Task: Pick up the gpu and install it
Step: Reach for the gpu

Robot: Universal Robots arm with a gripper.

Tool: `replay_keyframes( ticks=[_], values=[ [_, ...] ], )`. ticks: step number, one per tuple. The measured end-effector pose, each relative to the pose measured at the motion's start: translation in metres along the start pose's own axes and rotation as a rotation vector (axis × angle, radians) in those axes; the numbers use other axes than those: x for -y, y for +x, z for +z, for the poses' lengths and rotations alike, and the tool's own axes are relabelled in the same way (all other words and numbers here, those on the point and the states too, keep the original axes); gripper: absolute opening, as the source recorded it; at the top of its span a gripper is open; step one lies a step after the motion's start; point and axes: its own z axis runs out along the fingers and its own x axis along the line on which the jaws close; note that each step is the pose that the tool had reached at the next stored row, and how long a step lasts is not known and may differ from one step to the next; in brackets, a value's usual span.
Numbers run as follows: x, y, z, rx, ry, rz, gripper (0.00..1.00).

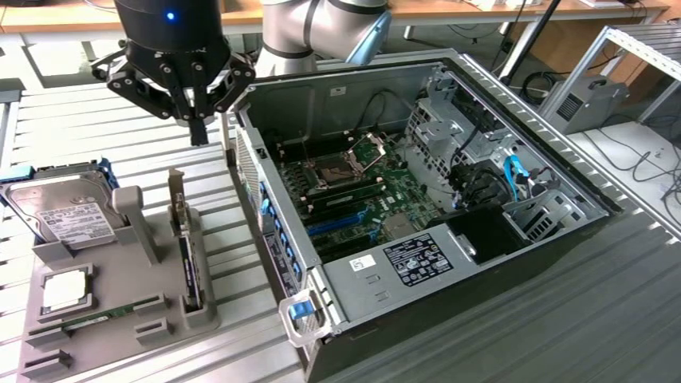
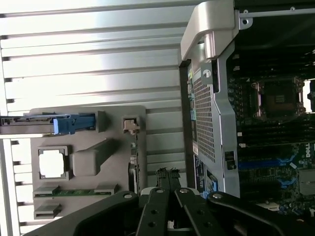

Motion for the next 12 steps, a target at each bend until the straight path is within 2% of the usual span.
replay_keyframes(
  ticks=[12],
  values=[
    [0.0011, 0.0036, 0.0004, 0.0000, 0.0000, 0.000, 0.11]
  ],
)
